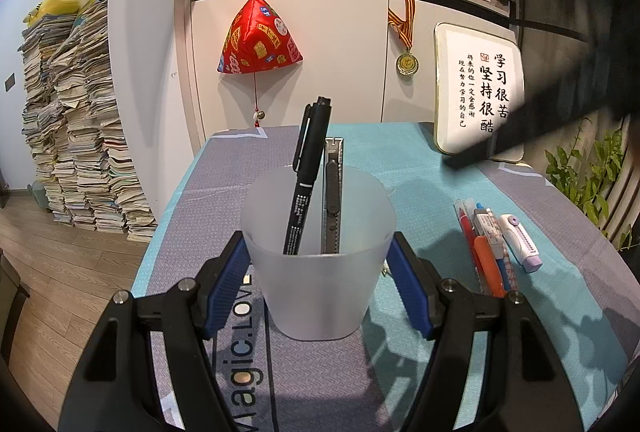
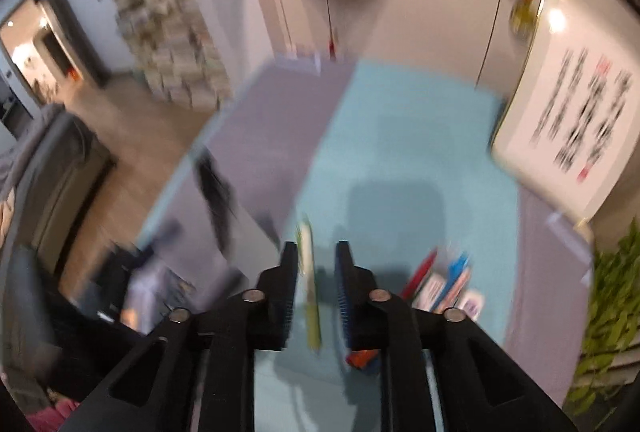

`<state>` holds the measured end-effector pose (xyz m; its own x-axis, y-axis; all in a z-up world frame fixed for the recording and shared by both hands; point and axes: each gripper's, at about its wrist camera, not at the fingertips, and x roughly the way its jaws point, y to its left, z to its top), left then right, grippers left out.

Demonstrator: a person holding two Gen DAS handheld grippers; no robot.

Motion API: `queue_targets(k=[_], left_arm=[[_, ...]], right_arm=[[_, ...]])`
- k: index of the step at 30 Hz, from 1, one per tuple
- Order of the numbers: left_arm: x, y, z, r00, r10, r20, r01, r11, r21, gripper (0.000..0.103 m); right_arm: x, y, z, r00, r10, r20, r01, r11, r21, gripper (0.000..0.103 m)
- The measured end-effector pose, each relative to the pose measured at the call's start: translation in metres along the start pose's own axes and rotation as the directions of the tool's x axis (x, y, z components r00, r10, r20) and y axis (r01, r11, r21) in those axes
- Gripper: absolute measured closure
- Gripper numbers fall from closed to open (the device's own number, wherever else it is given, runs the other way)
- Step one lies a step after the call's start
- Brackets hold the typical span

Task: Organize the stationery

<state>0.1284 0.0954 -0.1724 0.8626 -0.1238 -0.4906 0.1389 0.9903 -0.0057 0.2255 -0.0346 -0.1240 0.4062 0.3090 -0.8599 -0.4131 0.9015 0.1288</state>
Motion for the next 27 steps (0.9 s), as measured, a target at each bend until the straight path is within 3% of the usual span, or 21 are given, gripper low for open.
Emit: queue_targets(k=[4, 7, 15, 16, 18, 22, 27], left_arm=[[0.0, 0.0, 0.0, 1.0, 0.0, 0.0, 0.0, 1.0, 0.0, 0.034], [0.0, 0.0, 0.0, 1.0, 0.0, 0.0, 0.0, 1.0, 0.0, 0.034], [0.001, 0.0, -0.001, 1.0, -0.004, -0.002, 0.004, 1.0, -0.002, 0.034], [0.001, 0.0, -0.001, 1.0, -0.004, -0.002, 0.004, 1.0, -0.003, 0.034], [0.002, -0.001, -0.001, 1.0, -0.003, -0.005, 0.003, 1.0, -0.002, 0.034], [0.002, 0.0, -0.001, 1.0, -0.004, -0.006, 0.004, 1.0, -0.003, 0.034], [0.002, 0.0, -0.001, 1.0, -0.004, -0.006, 0.004, 1.0, -0.003, 0.034]], right_arm=[[0.027, -0.012, -0.019, 0.995, 0.074, -0.063, -0.073, 0.997, 0.025, 0.08], [0.038, -0.007, -0.029, 0.993, 0.066, -0.1, -0.069, 0.997, -0.02, 0.071], [0.065, -0.005, -0.043, 0.985, 0.055, -0.166, -0.063, 0.997, -0.044, 0.07], [0.063, -0.002, -0.045, 0.989, 0.038, -0.141, -0.048, 0.996, -0.07, 0.072], [0.063, 0.003, -0.049, 0.99, -0.02, -0.136, 0.004, 0.993, -0.12, 0.092], [0.055, -0.005, -0.061, 0.988, -0.043, -0.151, 0.03, 0.996, -0.083, 0.092], [0.032, -0.017, -0.097, 0.977, 0.039, -0.21, -0.047, 0.998, -0.032, 0.092]])
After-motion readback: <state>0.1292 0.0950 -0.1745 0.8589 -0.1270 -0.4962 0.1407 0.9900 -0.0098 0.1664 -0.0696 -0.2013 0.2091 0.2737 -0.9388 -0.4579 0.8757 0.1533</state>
